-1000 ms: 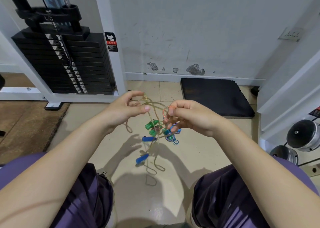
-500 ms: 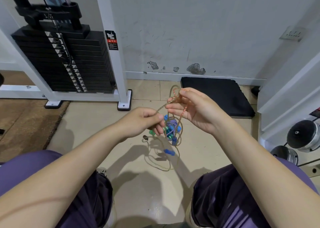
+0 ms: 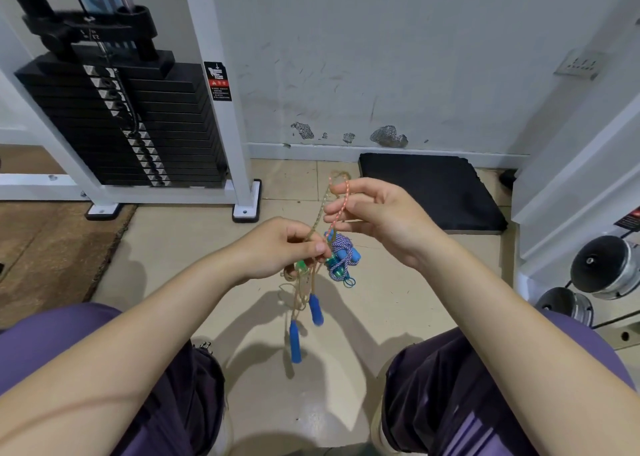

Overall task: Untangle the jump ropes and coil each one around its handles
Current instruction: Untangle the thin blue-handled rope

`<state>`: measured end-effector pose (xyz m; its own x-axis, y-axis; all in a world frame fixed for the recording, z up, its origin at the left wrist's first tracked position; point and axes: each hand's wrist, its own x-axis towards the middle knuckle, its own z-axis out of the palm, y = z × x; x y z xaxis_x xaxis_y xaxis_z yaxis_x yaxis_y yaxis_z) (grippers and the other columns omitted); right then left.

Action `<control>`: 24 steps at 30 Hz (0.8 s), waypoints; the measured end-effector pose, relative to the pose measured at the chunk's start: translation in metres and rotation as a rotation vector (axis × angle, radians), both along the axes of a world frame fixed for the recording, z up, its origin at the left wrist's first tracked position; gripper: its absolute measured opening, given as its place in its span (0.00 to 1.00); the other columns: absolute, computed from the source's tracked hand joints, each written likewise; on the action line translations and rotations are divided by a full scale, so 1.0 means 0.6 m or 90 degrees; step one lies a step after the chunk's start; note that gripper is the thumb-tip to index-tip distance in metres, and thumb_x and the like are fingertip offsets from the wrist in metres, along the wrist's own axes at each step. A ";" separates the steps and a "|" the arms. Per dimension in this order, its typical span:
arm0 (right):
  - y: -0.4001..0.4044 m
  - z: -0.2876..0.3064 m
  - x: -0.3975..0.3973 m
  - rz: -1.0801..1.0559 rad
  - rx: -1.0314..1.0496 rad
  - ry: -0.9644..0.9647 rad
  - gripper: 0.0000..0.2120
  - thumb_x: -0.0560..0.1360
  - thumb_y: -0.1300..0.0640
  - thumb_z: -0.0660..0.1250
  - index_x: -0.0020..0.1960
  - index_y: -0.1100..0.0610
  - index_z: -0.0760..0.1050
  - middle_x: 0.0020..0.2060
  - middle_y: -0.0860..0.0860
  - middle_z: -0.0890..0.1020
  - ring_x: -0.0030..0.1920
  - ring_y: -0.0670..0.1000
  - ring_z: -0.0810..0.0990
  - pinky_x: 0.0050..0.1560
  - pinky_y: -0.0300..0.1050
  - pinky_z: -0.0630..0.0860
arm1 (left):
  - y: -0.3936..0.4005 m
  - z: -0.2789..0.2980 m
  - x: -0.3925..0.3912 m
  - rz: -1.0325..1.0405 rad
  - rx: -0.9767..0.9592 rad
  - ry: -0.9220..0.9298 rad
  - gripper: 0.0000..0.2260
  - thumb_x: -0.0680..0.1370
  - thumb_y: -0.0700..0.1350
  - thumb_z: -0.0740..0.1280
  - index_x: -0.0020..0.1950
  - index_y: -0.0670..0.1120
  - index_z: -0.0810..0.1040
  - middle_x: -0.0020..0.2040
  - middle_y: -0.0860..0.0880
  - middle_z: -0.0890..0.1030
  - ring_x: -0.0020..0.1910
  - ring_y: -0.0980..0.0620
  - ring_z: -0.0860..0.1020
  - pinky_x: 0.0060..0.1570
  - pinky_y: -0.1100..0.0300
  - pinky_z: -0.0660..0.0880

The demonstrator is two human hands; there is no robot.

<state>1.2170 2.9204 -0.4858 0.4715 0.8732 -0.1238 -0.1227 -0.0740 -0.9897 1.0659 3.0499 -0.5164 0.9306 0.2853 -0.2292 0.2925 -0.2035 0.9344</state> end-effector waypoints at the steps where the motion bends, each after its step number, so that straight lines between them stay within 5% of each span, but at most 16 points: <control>1: -0.002 0.002 0.004 -0.015 0.002 -0.007 0.11 0.78 0.71 0.60 0.56 0.62 0.76 0.44 0.59 0.84 0.44 0.56 0.83 0.47 0.45 0.81 | 0.002 0.001 -0.001 0.006 0.003 -0.003 0.06 0.80 0.40 0.67 0.48 0.43 0.84 0.36 0.53 0.82 0.36 0.56 0.77 0.34 0.62 0.74; 7: -0.001 -0.004 -0.003 -0.022 -0.051 0.053 0.11 0.78 0.70 0.60 0.58 0.60 0.64 0.45 0.63 0.83 0.44 0.59 0.84 0.50 0.50 0.82 | 0.009 0.016 0.004 0.127 -0.165 -0.133 0.07 0.80 0.37 0.64 0.48 0.38 0.81 0.34 0.47 0.83 0.32 0.53 0.81 0.36 0.64 0.79; 11: -0.001 -0.017 -0.018 0.158 -0.130 -0.051 0.13 0.75 0.62 0.70 0.57 0.64 0.73 0.44 0.55 0.83 0.48 0.52 0.83 0.61 0.53 0.75 | 0.012 0.020 0.005 0.163 -0.268 -0.169 0.07 0.80 0.38 0.63 0.49 0.38 0.80 0.36 0.43 0.84 0.34 0.52 0.83 0.38 0.64 0.80; 14: 0.004 -0.032 -0.032 0.217 -0.153 -0.101 0.12 0.74 0.64 0.72 0.55 0.64 0.74 0.40 0.59 0.79 0.40 0.54 0.81 0.49 0.50 0.77 | 0.015 0.021 0.006 0.181 -0.281 -0.184 0.08 0.81 0.39 0.62 0.50 0.38 0.80 0.39 0.44 0.84 0.36 0.51 0.84 0.40 0.64 0.81; 17: 0.009 -0.043 -0.038 0.192 -0.206 -0.182 0.11 0.72 0.62 0.74 0.52 0.62 0.75 0.32 0.53 0.73 0.32 0.51 0.72 0.34 0.45 0.73 | 0.017 0.019 0.005 0.186 -0.272 -0.183 0.08 0.81 0.39 0.62 0.51 0.38 0.80 0.42 0.44 0.85 0.38 0.51 0.85 0.42 0.64 0.81; 24: 0.012 -0.038 -0.037 0.158 -0.241 -0.222 0.07 0.71 0.55 0.76 0.46 0.54 0.80 0.23 0.41 0.68 0.24 0.42 0.64 0.25 0.34 0.62 | 0.012 0.006 0.007 0.195 -0.100 -0.116 0.11 0.82 0.46 0.63 0.51 0.46 0.84 0.47 0.48 0.86 0.46 0.52 0.82 0.52 0.59 0.80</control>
